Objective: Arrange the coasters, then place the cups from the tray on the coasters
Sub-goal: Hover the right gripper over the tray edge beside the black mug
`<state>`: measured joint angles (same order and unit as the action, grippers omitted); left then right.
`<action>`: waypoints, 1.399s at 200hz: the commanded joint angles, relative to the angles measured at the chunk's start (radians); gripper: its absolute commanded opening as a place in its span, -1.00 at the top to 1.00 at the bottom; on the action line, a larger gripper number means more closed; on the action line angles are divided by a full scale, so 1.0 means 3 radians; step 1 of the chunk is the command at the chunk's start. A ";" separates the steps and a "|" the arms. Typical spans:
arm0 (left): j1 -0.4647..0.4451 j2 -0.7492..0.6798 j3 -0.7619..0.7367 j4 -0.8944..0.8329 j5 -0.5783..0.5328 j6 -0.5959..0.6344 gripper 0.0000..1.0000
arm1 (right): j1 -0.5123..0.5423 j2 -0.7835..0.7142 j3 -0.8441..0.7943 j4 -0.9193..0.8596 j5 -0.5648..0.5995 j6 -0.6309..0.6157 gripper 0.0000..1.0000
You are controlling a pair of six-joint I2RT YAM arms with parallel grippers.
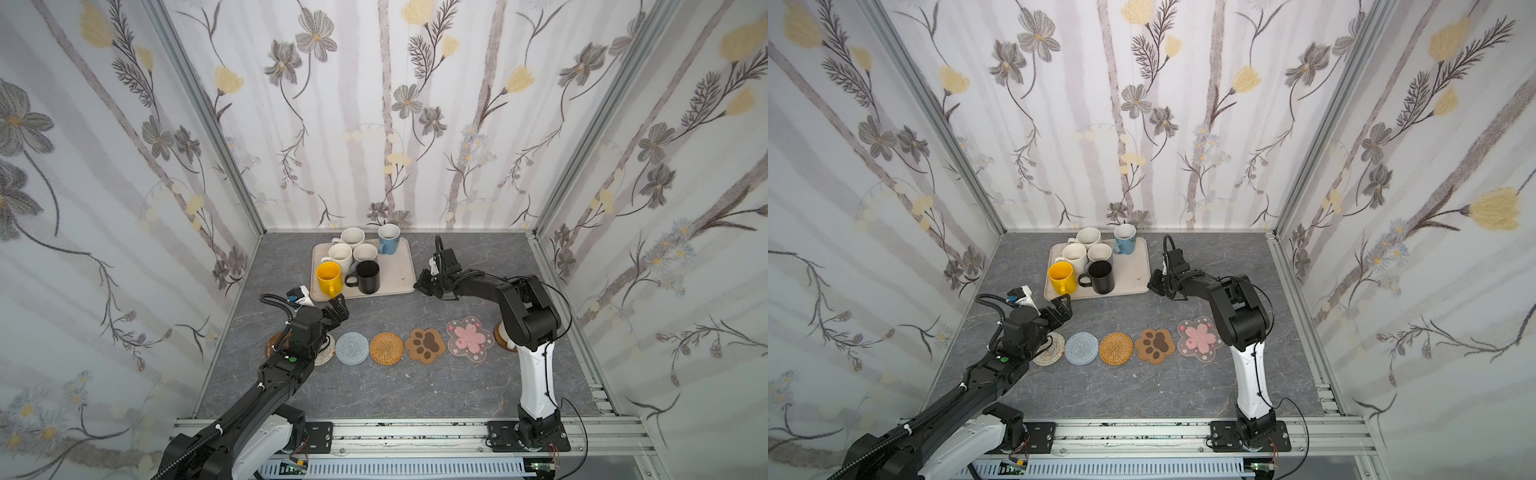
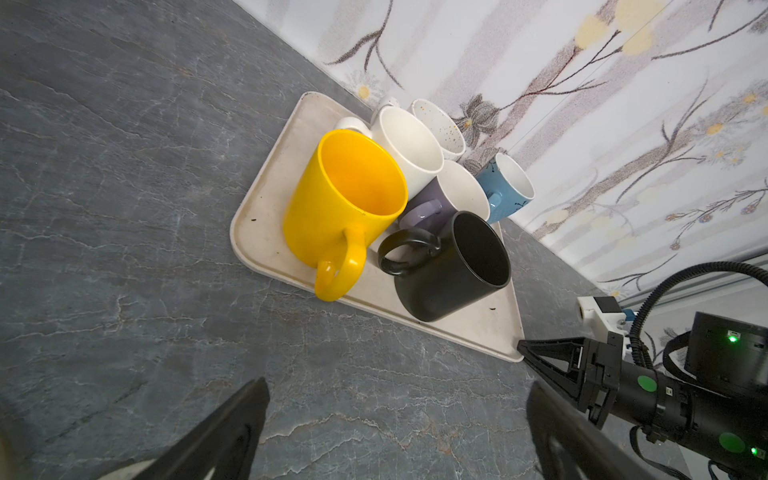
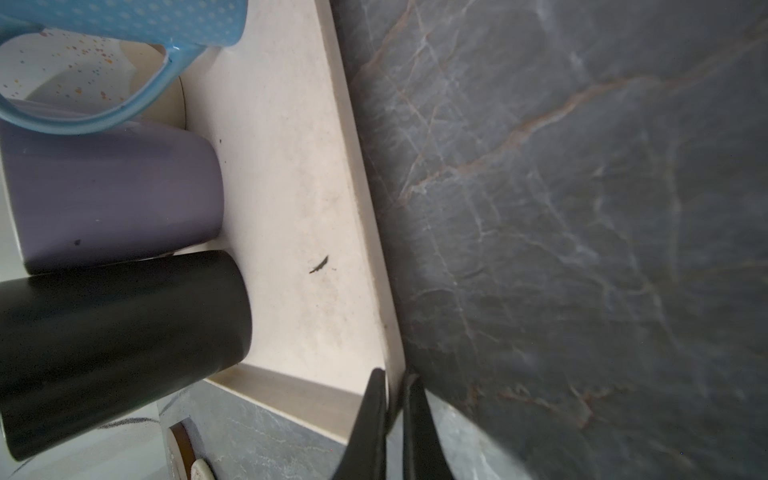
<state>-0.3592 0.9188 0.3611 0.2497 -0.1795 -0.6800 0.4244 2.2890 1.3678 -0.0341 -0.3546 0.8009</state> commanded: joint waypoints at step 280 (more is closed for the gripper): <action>-0.0107 -0.0091 0.0149 -0.0081 0.0019 0.0006 -1.00 | -0.0264 -0.0845 -0.1343 0.0569 -0.0040 -0.0317 1.00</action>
<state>-0.3897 0.8894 0.4038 0.2184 -0.1638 -0.6827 0.3466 2.0422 0.9668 0.1234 -0.3679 0.7475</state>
